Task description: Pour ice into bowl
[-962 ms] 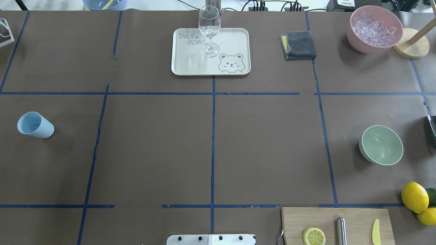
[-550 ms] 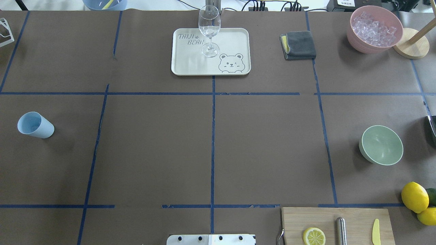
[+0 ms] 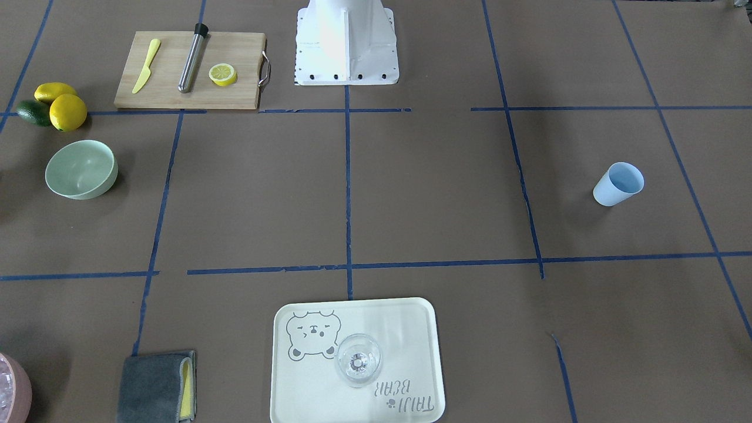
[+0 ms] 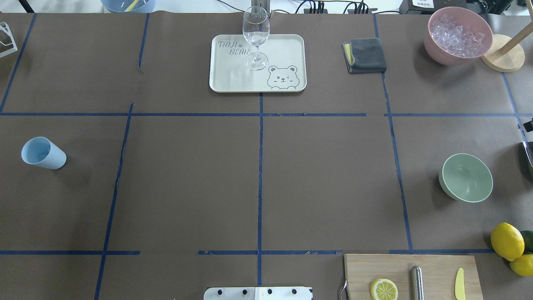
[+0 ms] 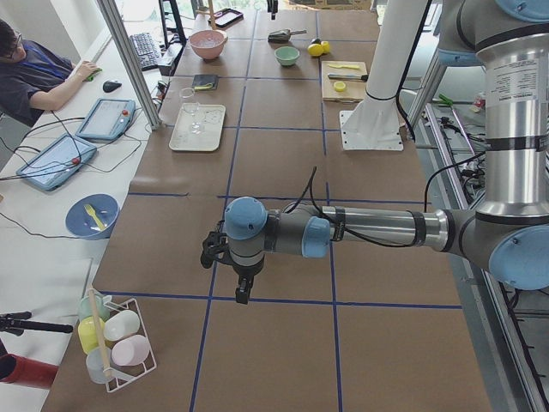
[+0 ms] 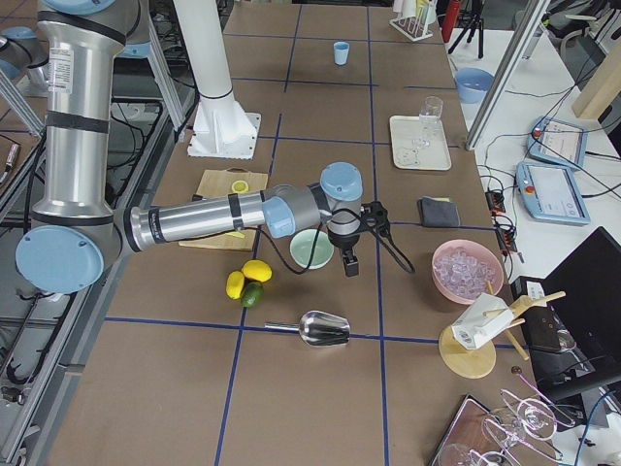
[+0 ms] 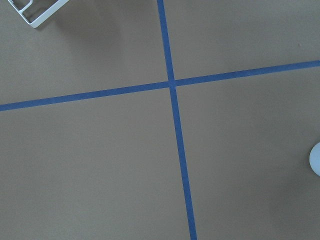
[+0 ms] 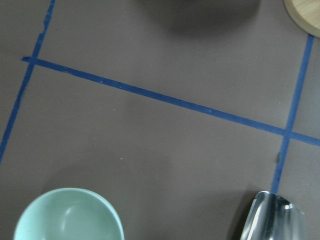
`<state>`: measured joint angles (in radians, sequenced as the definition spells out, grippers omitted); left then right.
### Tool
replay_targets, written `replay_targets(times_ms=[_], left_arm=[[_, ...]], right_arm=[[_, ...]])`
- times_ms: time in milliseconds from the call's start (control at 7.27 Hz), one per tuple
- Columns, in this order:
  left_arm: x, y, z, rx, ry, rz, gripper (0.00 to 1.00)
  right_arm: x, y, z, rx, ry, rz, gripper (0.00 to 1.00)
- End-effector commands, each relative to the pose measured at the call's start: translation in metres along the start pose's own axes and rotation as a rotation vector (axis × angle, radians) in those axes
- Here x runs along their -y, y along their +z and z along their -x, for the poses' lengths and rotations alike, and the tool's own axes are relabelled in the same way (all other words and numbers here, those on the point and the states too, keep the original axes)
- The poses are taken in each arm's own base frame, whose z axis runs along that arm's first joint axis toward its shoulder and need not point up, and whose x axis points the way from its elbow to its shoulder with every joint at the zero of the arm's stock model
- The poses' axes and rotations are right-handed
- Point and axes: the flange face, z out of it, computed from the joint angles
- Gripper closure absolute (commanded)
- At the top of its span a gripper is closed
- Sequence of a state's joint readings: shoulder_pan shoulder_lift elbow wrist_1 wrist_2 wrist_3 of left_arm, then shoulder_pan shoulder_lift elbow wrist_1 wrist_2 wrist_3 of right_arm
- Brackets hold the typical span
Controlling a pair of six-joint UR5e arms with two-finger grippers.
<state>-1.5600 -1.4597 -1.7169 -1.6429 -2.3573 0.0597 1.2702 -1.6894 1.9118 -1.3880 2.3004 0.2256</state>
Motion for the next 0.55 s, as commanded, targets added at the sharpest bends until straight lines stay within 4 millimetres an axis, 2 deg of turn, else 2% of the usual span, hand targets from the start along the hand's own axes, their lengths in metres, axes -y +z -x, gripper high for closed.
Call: replay_targets(times_ms=[0, 138, 275, 412], left_arm=[[0.001, -0.001, -0.002, -0.002, 0.006, -0.004, 0.0], [0.001, -0.001, -0.002, -0.002, 0.006, -0.004, 0.0], [0.001, -0.001, -0.002, -0.002, 0.006, -0.004, 0.0], [0.001, -0.002, -0.002, -0.002, 0.005, -0.005, 0.0]], right_arm=[[-0.007, 0.052, 0.066, -0.078, 0.011, 0.047, 0.0], [-0.017, 0.078, 0.088, -0.07, 0.036, 0.053, 0.0], [-0.025, 0.085, 0.096, -0.042, 0.057, 0.029, 0.01], [-0.046, 0.098, 0.075, -0.041, 0.053, 0.033, 0.17]])
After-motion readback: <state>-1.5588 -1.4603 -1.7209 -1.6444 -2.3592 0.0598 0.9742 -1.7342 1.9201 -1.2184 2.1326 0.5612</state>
